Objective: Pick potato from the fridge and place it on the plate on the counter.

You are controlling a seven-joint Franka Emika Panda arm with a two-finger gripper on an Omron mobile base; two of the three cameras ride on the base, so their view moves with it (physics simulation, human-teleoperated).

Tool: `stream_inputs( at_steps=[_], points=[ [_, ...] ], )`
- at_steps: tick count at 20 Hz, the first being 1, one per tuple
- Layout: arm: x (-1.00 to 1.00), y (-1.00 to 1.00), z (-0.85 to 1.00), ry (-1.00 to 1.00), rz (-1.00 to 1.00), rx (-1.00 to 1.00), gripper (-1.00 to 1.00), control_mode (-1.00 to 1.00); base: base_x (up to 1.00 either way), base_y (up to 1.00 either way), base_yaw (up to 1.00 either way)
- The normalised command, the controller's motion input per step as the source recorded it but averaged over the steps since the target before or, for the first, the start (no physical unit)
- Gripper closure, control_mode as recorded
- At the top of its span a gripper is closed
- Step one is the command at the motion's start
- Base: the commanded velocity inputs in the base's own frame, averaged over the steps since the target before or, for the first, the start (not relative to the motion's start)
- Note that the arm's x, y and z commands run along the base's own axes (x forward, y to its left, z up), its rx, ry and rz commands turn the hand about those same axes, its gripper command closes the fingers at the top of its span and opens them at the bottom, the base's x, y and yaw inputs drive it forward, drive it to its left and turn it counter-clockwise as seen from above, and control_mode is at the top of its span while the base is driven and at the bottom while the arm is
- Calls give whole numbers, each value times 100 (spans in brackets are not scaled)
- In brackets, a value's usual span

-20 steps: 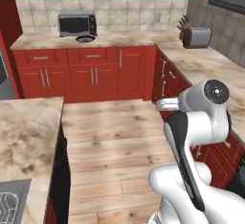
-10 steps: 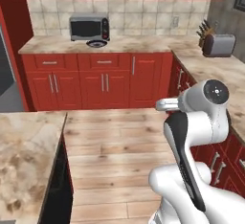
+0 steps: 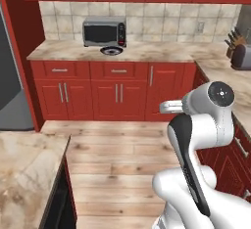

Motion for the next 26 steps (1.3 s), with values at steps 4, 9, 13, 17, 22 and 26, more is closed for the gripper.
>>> stream_inputs(
  at_steps=[4, 9, 13, 17, 22, 26],
  points=[
    [0, 0, 0, 0, 0, 0, 100, 100, 65, -39, 20],
    [0, 0, 0, 0, 0, 0, 100, 100, 66, -37, 18],
    [0, 0, 0, 0, 0, 0, 100, 100, 67, -34, 16],
    [0, 0, 0, 0, 0, 0, 100, 100, 64, -30, 12],
    [0, 0, 0, 0, 0, 0, 100, 100, 64, -26, 10],
    [0, 0, 0, 0, 0, 0, 100, 100, 64, -23, 9]
  ],
)
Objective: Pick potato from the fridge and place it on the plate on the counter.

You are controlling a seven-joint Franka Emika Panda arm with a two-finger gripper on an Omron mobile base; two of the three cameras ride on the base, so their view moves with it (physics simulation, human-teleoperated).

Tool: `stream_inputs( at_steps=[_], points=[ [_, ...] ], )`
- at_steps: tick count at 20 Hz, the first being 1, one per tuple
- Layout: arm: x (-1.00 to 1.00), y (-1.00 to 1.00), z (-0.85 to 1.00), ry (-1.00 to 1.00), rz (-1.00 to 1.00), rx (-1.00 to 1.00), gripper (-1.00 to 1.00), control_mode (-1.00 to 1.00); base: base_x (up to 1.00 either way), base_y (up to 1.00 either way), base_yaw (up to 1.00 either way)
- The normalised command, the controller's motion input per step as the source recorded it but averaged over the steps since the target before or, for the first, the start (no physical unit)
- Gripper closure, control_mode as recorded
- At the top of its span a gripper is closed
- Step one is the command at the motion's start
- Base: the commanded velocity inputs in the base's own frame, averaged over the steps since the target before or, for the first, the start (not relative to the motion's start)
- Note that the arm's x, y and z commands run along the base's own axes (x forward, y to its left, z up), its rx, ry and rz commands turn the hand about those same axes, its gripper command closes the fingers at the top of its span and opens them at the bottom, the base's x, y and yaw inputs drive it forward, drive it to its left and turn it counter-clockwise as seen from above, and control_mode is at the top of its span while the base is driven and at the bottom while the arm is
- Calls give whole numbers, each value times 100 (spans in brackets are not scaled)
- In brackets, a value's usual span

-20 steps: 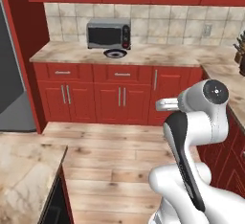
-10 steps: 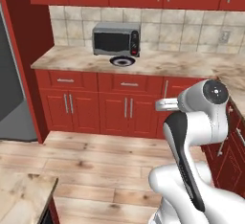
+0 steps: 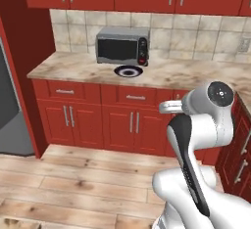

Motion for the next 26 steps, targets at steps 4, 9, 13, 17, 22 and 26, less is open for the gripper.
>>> stream_inputs(
  at_steps=[4, 9, 13, 17, 22, 26],
  points=[
    [0, 0, 0, 0, 0, 0, 100, 100, 65, -19, 9],
    [0, 0, 0, 0, 0, 0, 100, 100, 65, -11, 8],
    [0, 0, 0, 0, 0, 0, 100, 100, 61, 0, 2],
    [0, 0, 0, 0, 0, 0, 100, 100, 66, 0, 0],
    [0, 0, 0, 0, 0, 0, 100, 100, 64, 3, 0],
    [0, 0, 0, 0, 0, 0, 100, 100, 55, 11, -2]
  ],
)
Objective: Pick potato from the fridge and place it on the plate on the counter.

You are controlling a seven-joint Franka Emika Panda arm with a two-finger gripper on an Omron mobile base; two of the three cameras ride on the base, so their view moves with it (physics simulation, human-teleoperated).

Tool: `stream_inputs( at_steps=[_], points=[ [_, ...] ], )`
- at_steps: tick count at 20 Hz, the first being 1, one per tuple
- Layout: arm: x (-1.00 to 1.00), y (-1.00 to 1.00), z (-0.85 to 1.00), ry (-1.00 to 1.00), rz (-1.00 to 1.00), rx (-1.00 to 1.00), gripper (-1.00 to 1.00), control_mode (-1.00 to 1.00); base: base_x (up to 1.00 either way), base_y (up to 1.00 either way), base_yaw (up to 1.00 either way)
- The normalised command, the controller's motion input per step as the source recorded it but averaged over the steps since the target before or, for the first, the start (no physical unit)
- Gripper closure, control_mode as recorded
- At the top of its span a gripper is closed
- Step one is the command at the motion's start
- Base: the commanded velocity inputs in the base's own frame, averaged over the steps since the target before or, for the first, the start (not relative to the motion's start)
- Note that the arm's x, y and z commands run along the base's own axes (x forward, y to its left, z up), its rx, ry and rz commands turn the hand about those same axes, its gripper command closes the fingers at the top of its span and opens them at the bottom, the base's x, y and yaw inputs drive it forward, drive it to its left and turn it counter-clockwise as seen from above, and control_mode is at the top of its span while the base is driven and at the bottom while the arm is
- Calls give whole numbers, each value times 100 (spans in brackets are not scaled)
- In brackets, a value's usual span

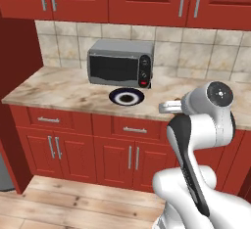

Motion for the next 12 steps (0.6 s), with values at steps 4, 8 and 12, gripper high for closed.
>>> stream_inputs(
  at_steps=[4, 8, 12],
  points=[
    [0, 0, 0, 0, 0, 0, 100, 100, 45, 15, -5],
    [0, 0, 0, 0, 0, 0, 100, 100, 40, 22, -9],
    [0, 0, 0, 0, 0, 0, 100, 100, 45, 18, -7]
  ],
)
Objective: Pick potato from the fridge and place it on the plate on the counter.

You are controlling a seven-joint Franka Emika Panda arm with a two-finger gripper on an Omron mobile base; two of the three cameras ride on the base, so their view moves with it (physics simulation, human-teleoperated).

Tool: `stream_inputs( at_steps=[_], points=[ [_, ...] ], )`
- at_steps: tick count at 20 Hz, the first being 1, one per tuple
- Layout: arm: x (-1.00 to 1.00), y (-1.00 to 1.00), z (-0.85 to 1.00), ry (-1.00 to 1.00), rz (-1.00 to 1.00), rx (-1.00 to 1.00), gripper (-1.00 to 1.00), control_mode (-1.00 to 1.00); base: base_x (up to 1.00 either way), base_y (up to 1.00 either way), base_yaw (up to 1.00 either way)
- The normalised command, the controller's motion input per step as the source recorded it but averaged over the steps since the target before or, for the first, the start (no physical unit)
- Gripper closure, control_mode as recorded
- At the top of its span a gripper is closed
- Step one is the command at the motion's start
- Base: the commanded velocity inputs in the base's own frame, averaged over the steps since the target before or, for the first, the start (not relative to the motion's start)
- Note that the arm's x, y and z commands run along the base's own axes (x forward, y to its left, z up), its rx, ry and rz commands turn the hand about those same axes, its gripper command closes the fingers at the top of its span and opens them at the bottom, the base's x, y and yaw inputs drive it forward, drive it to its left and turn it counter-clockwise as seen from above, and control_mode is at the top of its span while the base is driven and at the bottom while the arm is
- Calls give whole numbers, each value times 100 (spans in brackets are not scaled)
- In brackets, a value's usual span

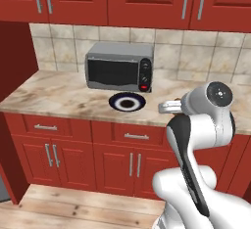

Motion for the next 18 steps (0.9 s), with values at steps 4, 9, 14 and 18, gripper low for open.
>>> stream_inputs(
  at_steps=[4, 9, 14, 18],
  points=[
    [0, 0, 0, 0, 0, 0, 100, 100, 47, 18, -7],
    [0, 0, 0, 0, 0, 0, 100, 100, 48, 25, -8],
    [0, 0, 0, 0, 0, 0, 100, 100, 47, 34, -10],
    [0, 0, 0, 0, 0, 0, 100, 100, 49, 29, -9]
  ],
)
